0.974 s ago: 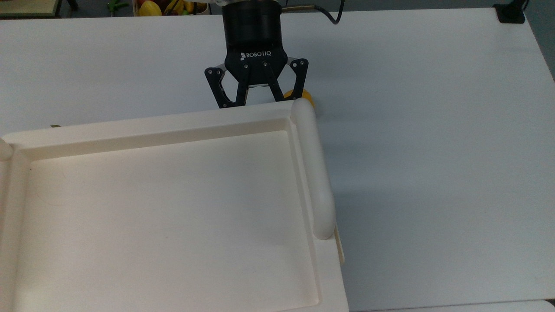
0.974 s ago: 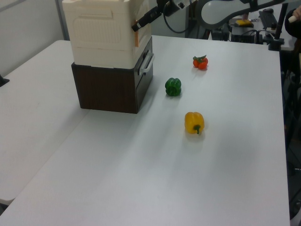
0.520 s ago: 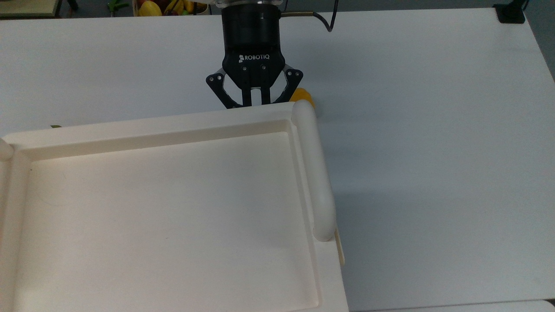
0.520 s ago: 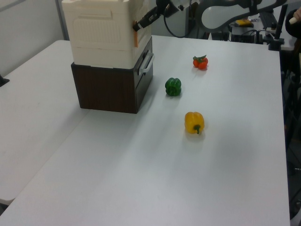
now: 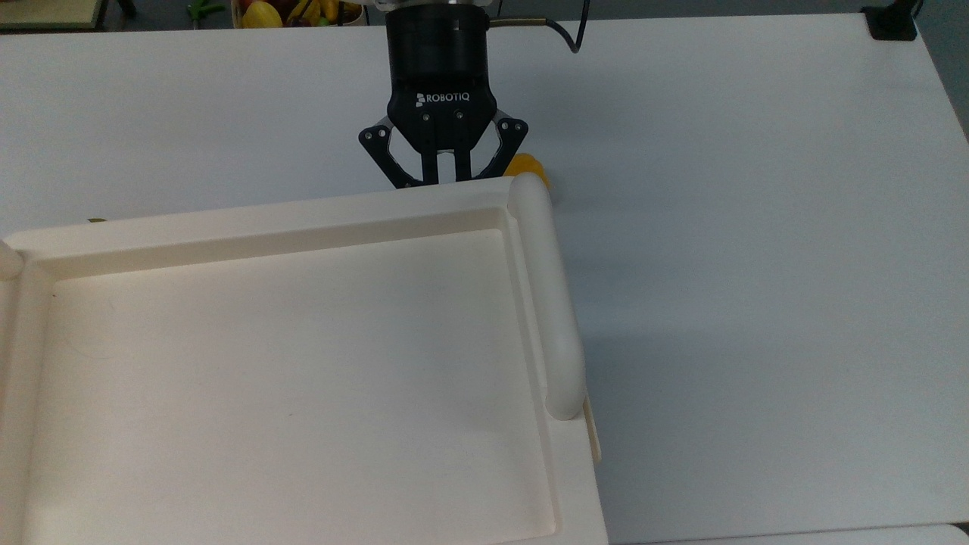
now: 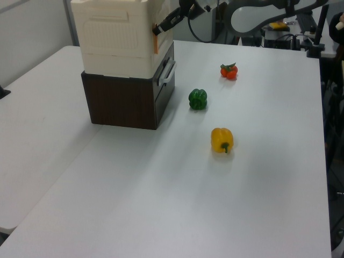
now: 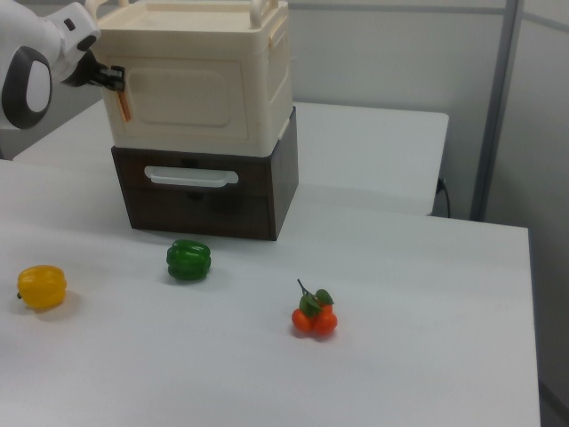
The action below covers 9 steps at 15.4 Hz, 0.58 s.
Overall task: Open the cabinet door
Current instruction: 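Close the gripper around the orange handle of the cabinet door, then pull the handle outward, swinging the cream door open on its hinge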
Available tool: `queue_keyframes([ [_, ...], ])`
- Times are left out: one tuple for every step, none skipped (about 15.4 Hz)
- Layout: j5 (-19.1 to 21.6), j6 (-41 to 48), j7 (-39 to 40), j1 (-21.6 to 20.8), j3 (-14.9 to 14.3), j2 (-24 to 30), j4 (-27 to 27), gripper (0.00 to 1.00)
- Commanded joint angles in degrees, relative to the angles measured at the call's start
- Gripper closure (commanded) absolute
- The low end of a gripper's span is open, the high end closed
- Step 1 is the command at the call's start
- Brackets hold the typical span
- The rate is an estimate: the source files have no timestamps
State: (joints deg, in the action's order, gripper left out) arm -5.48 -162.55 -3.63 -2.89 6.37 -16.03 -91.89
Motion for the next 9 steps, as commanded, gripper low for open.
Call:
queue_keyframes([
  [0.5, 9.8, -0.1, 2.2, -0.1, 5.4, -3.8, 0.93],
  [0.7, 12.9, -0.2, 2.3, -0.1, 6.4, -3.8, 0.93],
  [1.3, 16.0, -0.2, 2.4, -0.1, 7.2, -3.8, 0.93],
  [1.7, 19.0, -0.1, 2.8, -0.1, 7.9, -3.8, 0.93],
  [1.8, 22.0, -0.1, 3.1, -0.1, 8.7, -3.8, 0.93],
  [1.8, 25.0, -0.1, 3.4, -0.1, 9.7, -3.8, 0.93],
  [1.8, 28.2, -0.1, 3.8, -0.1, 10.5, -3.8, 0.93],
  [1.8, 31.9, -0.1, 4.3, -0.1, 11.5, -3.8, 0.91],
  [1.8, 35.7, 0.1, 4.8, -0.1, 12.7, -3.8, 0.90],
])
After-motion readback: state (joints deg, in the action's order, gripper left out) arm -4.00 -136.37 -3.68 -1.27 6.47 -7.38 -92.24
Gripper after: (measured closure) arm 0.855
